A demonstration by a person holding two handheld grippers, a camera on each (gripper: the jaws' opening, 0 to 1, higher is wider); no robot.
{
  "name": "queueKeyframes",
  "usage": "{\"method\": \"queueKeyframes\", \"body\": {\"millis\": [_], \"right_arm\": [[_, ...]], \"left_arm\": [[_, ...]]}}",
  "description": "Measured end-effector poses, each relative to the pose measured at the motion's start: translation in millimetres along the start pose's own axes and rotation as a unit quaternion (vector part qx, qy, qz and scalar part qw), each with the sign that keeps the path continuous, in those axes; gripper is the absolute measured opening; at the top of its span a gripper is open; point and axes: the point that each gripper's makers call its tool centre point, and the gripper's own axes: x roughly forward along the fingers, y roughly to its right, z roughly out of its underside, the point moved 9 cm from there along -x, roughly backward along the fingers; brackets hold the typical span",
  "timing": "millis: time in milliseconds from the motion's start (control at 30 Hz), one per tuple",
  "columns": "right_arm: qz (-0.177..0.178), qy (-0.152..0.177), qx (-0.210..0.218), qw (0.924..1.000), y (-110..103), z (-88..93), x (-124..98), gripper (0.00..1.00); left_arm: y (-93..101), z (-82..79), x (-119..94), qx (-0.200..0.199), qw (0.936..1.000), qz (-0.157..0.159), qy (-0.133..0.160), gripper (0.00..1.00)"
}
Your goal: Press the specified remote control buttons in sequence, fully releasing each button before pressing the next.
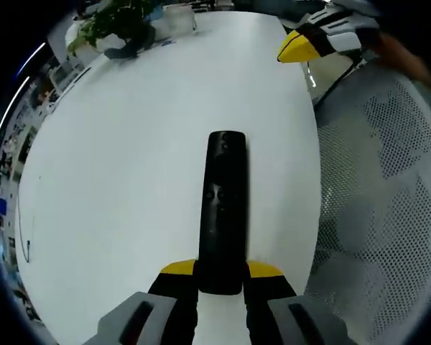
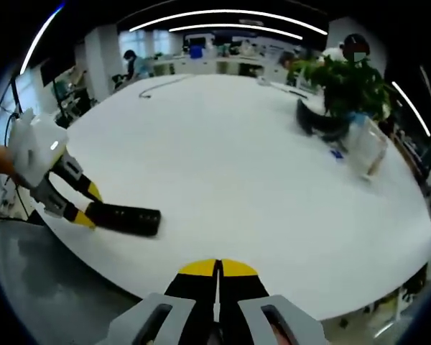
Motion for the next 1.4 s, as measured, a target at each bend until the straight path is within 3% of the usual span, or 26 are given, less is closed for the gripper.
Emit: {"method": "queueKeyframes", "body": {"millis": [600, 900, 1033, 1400], "right_arm": [[0.012, -0.021, -0.003, 0.9997, -0.7, 2.7, 1.5, 0.0], [-0.003, 0.0, 0.009, 1.0, 2.3, 1.6, -2.1, 0.0], [-0.009, 0.006, 0.011, 0.9999, 1.2, -0.6, -1.9, 0.0], [-0.055, -0.01, -0.063, 0.9965, -21.0, -5.3, 3.0, 0.0]], "left_arm": [[34.0, 13.8, -3.6, -0.015, 0.9994, -0.005, 0.029, 0.23], [41.7, 20.6, -3.7, -0.039, 0.9971, -0.013, 0.064, 0.23], [42.7, 26.1, -3.2, -0.044, 0.9943, -0.015, 0.096, 0.23], [44.3, 36.0, -1.8, -0.058, 0.9865, -0.016, 0.152, 0.24]]}}
